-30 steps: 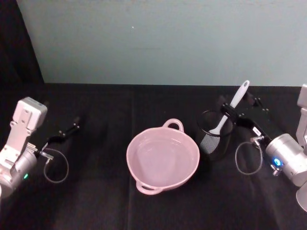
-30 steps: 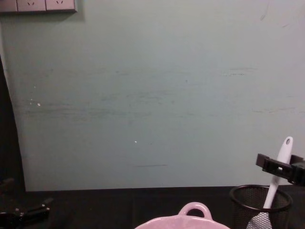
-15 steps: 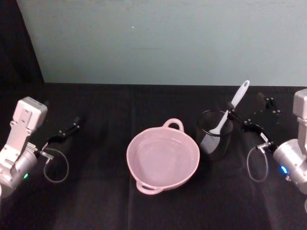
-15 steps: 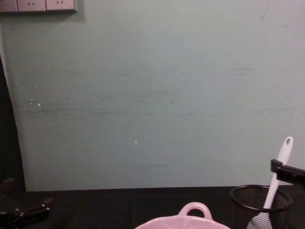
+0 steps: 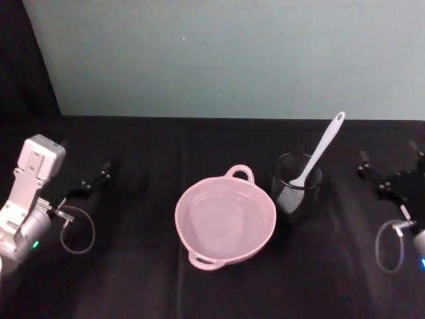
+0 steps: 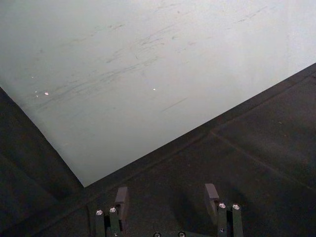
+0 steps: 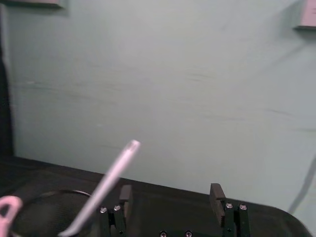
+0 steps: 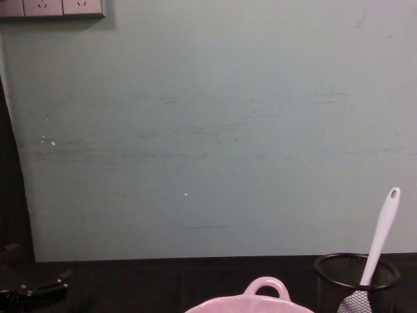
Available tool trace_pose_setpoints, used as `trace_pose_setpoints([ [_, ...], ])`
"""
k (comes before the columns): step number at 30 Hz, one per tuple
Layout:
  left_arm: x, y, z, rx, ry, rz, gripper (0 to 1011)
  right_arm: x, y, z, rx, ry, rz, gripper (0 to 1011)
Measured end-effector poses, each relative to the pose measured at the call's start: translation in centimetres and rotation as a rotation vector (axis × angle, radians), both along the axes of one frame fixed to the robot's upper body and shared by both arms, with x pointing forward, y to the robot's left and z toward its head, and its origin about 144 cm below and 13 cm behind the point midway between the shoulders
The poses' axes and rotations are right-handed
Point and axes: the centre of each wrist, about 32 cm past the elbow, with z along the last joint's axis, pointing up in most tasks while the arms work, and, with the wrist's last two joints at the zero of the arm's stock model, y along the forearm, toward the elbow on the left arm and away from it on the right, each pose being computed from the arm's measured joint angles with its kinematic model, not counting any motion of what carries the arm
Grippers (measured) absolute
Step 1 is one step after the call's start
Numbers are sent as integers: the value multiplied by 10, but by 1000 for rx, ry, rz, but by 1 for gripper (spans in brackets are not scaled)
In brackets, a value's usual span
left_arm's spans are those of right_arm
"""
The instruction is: Use the one hand to pick up the spoon and stir the clear water in the bowl.
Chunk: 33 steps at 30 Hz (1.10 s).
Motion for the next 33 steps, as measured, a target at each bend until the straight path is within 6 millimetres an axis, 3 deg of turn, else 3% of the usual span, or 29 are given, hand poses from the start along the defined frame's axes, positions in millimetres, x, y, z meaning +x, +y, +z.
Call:
trace_pose_setpoints([
  [12,0,0,0,0,0,0,1005,2,-22,-27,46,22,-108,1003],
  [33,0,0,0,0,0,0,1005,1,-21,-26,42,19,-101,1003],
])
